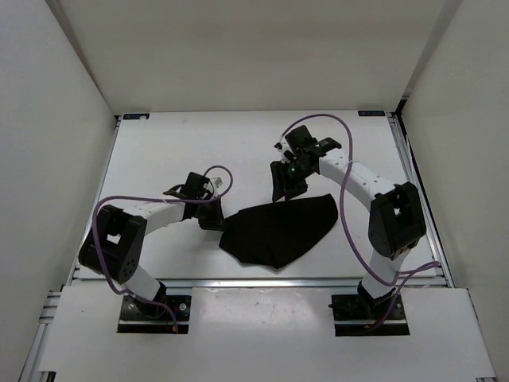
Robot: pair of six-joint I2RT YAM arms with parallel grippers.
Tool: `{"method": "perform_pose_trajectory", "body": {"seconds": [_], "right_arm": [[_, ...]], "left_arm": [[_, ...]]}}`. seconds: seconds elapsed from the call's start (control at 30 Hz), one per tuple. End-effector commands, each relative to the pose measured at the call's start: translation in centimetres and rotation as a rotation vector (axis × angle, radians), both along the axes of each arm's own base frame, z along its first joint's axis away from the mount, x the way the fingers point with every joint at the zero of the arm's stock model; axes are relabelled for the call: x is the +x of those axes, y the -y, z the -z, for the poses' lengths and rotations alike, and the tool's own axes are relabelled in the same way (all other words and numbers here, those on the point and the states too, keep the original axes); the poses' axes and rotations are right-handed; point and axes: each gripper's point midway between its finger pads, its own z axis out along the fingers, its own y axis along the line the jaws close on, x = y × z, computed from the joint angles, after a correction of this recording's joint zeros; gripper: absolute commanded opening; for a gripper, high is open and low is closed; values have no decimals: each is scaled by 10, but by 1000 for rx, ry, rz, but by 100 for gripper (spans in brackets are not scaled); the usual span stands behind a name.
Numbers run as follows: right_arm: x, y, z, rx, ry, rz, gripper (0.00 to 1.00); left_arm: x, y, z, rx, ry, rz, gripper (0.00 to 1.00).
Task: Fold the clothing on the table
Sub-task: Flatten the skirt out
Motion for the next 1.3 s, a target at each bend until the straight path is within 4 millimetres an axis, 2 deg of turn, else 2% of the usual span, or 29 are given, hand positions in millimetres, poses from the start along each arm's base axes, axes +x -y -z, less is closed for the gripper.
{"method": "perform_pose_trajectory", "body": {"seconds": [0.0,0.07,0.13,0.17,0.2,0.23,0.27,0.3,0.37,0.4,0.43,0.47,0.53,0.57,0.6,0.63,0.67,0.7,0.77,0.8,0.83,0.87,0.9,0.93,1.0,1.03,1.1,1.13,1.27], "right_arm": [[7,5,-9,-15,16,4,54],[9,9,-12,-28,30,23,54],[13,14,-11,-35,36,43,53],[15,16,-13,-30,48,59,53],[18,19,-16,-30,57,72,54],[19,22,-15,-31,60,87,53],[19,27,-11,-40,49,110,53],[19,30,-18,-35,70,118,53],[20,36,-16,-38,80,144,53],[20,40,-14,-38,77,162,53],[20,44,-12,-49,87,174,53],[18,46,-15,-41,88,185,53],[19,52,-18,-34,104,211,53],[16,54,-14,-37,93,222,53],[15,58,-11,-38,88,230,53],[17,60,-16,-32,102,239,53],[17,63,-13,-32,98,249,53],[16,68,-11,-34,91,260,53],[17,69,-11,-21,95,268,53],[16,69,-9,-18,92,266,53],[13,74,-5,-28,78,270,53],[17,75,-8,-25,85,280,53],[16,77,-5,-33,79,283,53],[16,76,-4,-31,76,277,53],[15,76,0,-40,62,274,53],[13,77,2,-49,53,275,53],[14,71,4,-40,43,263,53],[15,64,1,-21,49,248,53],[21,38,2,-4,42,180,53]], "left_arm": [[24,22,-42,-102,114,29,0],[45,30,-67,-127,188,11,0],[80,41,-104,-155,266,1,0],[88,45,-112,-172,275,10,0],[110,49,-137,-204,322,-3,0],[126,62,-164,-251,371,17,0],[136,66,-177,-275,391,8,0],[151,74,-209,-324,450,18,0],[166,87,-279,-440,546,38,0],[164,96,-292,-469,564,70,0],[162,101,-322,-509,608,93,0],[158,103,-342,-526,640,114,0],[146,100,-356,-529,662,127,0],[143,97,-346,-514,644,123,0],[137,90,-354,-519,662,115,0],[128,81,-336,-505,620,97,0],[123,77,-308,-490,565,77,0],[113,67,-312,-505,575,65,0],[83,54,-264,-473,476,41,0],[72,46,-226,-437,398,13,0],[49,44,-206,-431,344,27,0],[35,42,-205,-439,347,38,0],[16,41,-179,-436,271,37,0],[0,43,-183,-463,272,60,1],[-27,38,-158,-464,201,59,17],[-28,31,-153,-453,191,37,19],[-24,25,-158,-454,211,27,27],[-19,23,-161,-445,229,22,28],[-6,29,-176,-465,254,34,30]]}}
